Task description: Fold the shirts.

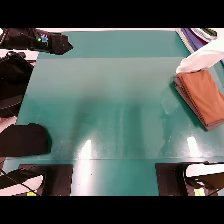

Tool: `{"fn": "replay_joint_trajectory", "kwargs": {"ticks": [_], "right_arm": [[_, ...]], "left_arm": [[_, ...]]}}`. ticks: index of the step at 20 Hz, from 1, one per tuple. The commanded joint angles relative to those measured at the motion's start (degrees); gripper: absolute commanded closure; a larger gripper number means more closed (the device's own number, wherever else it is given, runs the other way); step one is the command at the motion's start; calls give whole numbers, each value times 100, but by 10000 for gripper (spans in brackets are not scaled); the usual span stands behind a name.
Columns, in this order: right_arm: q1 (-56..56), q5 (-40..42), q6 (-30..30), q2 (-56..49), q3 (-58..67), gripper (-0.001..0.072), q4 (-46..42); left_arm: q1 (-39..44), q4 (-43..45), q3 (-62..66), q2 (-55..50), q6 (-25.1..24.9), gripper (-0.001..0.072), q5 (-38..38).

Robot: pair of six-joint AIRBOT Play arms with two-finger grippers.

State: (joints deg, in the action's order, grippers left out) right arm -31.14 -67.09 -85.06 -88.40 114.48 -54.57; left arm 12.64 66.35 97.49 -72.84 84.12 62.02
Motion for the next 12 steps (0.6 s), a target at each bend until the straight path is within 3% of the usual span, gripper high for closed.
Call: {"fn": "replay_joint_trajectory", "kwargs": {"ticks": [1, 7, 12], "right_arm": [[-13, 55, 179, 457, -334, 695, 76], [-426, -1051, 197, 793, -632, 695, -146], [-857, -1366, 195, 1421, -1749, 694, -1674]], "left_arm": [[0, 0, 0, -2, -9, 681, 17], [0, 2, 0, -2, -17, 681, 22], [-2, 4, -2, -2, -63, 681, 20]]}}
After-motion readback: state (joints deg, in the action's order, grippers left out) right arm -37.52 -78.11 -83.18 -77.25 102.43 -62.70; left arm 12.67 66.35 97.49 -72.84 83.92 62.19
